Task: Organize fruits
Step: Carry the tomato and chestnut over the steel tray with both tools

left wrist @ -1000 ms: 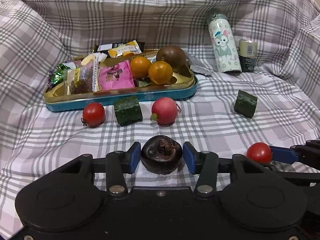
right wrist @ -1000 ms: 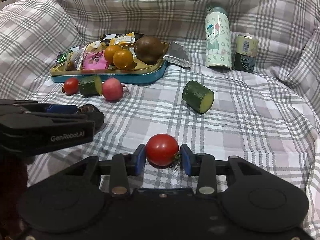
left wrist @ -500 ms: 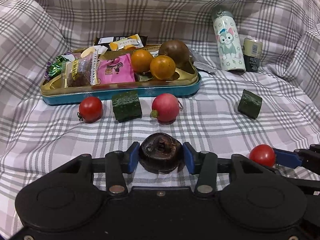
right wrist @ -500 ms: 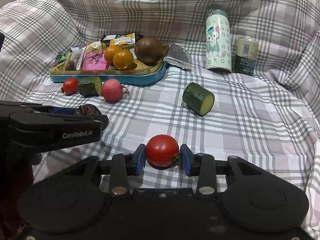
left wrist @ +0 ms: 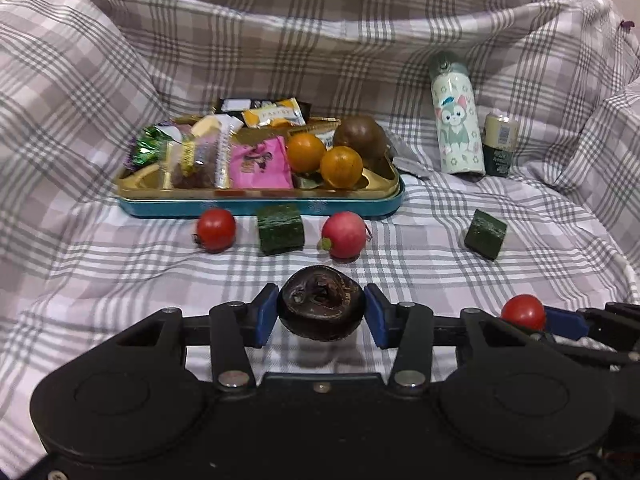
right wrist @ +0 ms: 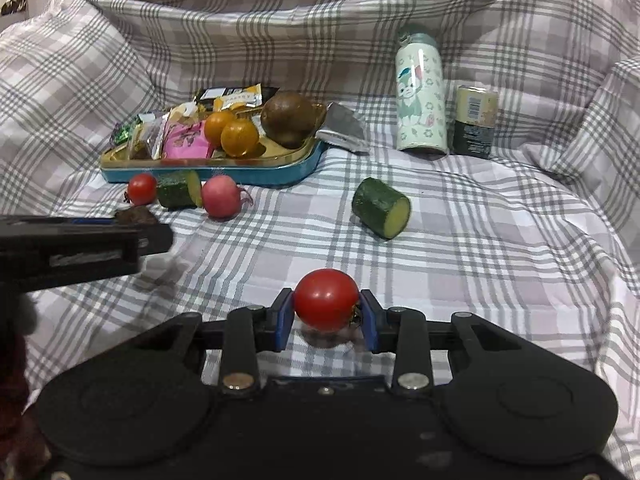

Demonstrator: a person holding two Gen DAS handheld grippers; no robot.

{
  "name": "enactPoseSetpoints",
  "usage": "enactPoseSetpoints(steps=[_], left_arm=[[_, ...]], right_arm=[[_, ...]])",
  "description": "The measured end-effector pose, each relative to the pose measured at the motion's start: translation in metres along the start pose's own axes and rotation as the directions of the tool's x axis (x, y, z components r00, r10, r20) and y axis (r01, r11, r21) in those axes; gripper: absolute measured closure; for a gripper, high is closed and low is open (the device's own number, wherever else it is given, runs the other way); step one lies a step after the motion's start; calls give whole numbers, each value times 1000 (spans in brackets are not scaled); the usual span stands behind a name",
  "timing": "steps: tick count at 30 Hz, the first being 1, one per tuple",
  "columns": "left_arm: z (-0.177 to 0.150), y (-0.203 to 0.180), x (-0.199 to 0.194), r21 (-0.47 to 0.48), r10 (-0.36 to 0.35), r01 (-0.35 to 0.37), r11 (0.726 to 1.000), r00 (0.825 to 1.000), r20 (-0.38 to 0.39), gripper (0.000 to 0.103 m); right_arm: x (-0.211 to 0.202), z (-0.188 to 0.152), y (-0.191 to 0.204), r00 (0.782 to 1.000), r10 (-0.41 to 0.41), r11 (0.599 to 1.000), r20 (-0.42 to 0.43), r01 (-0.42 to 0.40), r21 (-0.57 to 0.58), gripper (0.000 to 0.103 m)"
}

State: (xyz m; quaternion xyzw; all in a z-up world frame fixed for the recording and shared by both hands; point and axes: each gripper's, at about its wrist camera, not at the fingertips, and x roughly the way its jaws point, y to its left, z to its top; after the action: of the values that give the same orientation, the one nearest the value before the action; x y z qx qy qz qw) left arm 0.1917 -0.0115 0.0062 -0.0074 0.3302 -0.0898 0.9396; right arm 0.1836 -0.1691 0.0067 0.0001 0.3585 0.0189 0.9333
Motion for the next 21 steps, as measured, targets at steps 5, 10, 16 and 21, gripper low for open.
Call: enactPoseSetpoints(steps=[5, 10, 16, 21], left_arm=[[-18, 8, -36, -30, 12, -12, 999, 1000, -2, 50], [-39, 10, -68, -4, 31, -31, 1000, 1000, -3, 50], [-63, 18, -97, -19, 56, -57, 998, 998, -12, 50], [-76, 20, -114, -27, 66, -66, 997, 998, -1, 50]], right_arm=[[-29, -10, -7, 1000, -3, 999, 12, 3, 44, 66], [-61, -29, -4, 1000, -1, 1000, 32, 0, 31, 66], [-97, -56, -4, 999, 9, 999, 47, -12, 48, 66], [-117, -79, 4, 999, -8, 1000, 54, 7, 21, 66]])
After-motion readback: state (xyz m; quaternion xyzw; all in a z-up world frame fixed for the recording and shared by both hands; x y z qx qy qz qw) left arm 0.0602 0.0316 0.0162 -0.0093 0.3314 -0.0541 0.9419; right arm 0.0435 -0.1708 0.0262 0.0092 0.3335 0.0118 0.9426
